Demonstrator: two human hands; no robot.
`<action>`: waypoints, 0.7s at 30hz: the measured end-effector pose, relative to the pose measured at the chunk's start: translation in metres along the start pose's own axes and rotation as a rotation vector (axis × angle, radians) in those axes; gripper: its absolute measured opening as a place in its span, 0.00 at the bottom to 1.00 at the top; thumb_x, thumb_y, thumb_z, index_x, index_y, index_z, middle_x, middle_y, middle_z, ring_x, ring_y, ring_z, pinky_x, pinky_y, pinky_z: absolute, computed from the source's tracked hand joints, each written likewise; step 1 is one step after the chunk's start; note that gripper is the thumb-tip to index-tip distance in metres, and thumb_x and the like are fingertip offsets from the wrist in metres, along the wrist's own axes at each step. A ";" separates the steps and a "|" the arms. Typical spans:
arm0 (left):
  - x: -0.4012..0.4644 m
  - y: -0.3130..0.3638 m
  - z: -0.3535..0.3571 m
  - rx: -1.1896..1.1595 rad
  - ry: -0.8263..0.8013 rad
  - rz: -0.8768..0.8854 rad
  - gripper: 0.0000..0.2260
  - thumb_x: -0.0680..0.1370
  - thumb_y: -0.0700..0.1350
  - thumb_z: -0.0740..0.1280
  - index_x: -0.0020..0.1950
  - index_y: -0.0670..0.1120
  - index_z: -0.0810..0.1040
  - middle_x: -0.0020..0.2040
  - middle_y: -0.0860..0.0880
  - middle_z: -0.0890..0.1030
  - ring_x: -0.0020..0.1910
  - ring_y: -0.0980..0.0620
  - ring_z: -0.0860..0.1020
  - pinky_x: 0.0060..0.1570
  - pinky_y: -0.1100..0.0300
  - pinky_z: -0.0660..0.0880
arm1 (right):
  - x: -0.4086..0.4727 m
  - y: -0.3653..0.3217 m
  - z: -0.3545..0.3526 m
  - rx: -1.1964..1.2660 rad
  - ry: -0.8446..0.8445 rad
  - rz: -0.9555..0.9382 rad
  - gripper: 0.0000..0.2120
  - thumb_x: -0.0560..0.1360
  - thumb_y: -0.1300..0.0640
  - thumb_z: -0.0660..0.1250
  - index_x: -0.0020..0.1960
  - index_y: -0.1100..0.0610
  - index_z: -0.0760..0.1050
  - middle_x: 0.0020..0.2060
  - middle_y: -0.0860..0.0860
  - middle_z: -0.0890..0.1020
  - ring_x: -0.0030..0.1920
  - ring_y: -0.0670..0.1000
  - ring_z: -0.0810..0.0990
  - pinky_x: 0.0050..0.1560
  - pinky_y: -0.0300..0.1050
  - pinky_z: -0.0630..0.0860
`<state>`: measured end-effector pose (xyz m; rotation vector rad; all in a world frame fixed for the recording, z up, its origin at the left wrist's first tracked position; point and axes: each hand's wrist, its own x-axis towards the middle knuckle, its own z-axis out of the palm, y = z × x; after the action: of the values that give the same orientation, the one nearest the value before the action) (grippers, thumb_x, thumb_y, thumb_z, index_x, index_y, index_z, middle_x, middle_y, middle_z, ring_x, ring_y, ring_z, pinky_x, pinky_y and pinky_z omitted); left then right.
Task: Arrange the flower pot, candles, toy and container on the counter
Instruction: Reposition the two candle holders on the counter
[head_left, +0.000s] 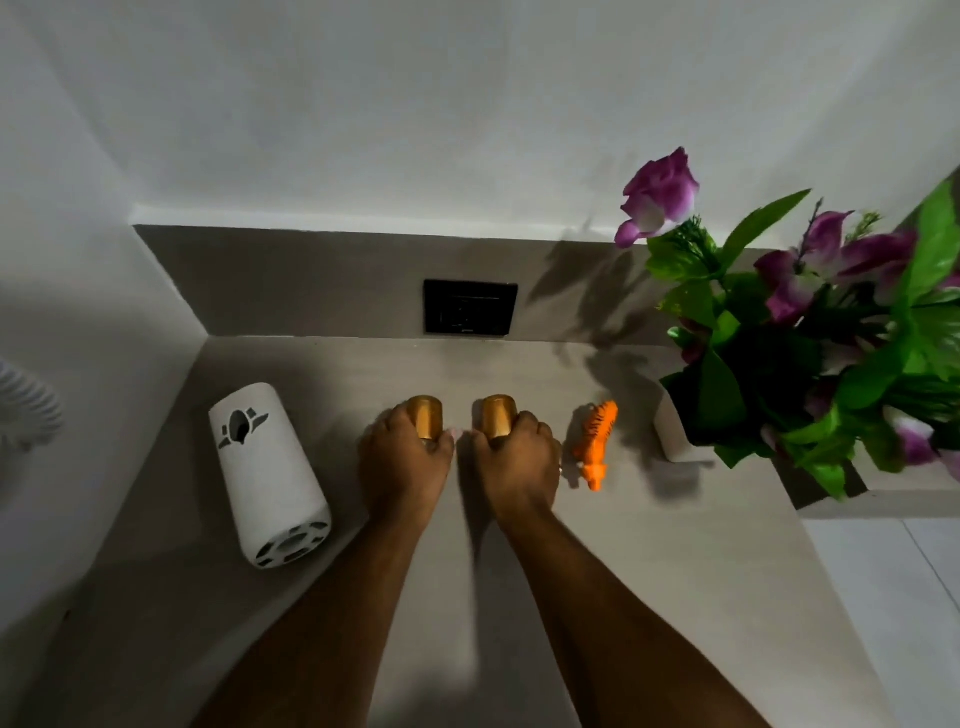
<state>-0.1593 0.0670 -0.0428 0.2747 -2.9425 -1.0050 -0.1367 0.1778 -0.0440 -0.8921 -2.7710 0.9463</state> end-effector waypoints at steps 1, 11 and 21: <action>0.002 -0.001 0.002 -0.008 -0.003 -0.008 0.23 0.72 0.57 0.71 0.60 0.44 0.74 0.55 0.43 0.81 0.54 0.41 0.79 0.53 0.45 0.79 | 0.001 0.001 0.001 0.012 0.004 0.004 0.24 0.75 0.44 0.69 0.63 0.58 0.72 0.58 0.57 0.78 0.57 0.58 0.77 0.56 0.53 0.77; 0.044 0.020 -0.010 0.019 -0.054 0.069 0.23 0.68 0.47 0.77 0.58 0.41 0.76 0.54 0.40 0.81 0.54 0.39 0.78 0.52 0.48 0.79 | 0.055 -0.021 -0.032 0.056 -0.137 -0.108 0.23 0.76 0.51 0.71 0.67 0.59 0.70 0.64 0.58 0.71 0.58 0.61 0.78 0.59 0.51 0.75; 0.086 0.027 -0.024 0.135 -0.200 0.178 0.25 0.68 0.49 0.75 0.61 0.42 0.75 0.57 0.39 0.81 0.56 0.37 0.78 0.57 0.46 0.77 | 0.080 -0.025 -0.034 -0.092 -0.233 -0.213 0.21 0.75 0.53 0.71 0.65 0.60 0.72 0.62 0.59 0.70 0.57 0.64 0.77 0.60 0.54 0.77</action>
<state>-0.2467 0.0581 -0.0104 -0.0912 -3.1484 -0.8594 -0.2066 0.2243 -0.0111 -0.5088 -3.0487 0.9470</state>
